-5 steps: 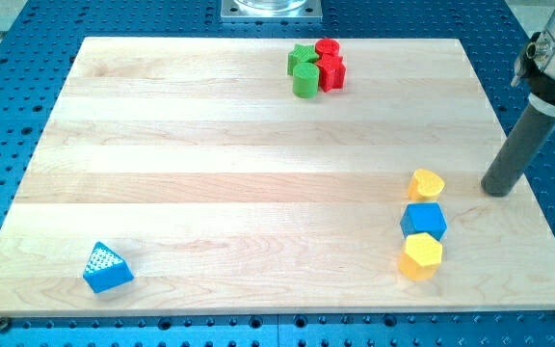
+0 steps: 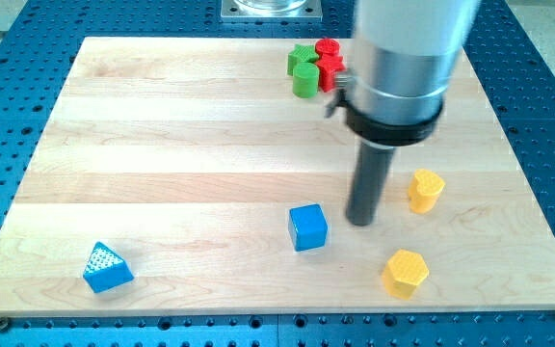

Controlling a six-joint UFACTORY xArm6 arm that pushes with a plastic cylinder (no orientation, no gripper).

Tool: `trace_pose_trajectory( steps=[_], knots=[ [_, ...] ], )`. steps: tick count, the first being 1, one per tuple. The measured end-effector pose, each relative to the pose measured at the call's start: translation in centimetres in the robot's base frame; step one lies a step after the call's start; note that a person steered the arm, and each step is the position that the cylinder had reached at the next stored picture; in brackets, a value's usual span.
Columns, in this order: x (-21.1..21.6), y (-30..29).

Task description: Separate the blue cube and yellow hexagon from each other

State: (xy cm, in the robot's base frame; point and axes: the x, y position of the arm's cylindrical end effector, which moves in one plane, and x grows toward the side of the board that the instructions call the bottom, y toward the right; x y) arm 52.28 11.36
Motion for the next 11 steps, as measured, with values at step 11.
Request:
trace_pose_trajectory(
  steps=[11],
  knots=[
    [-7.6,6.2]
  ],
)
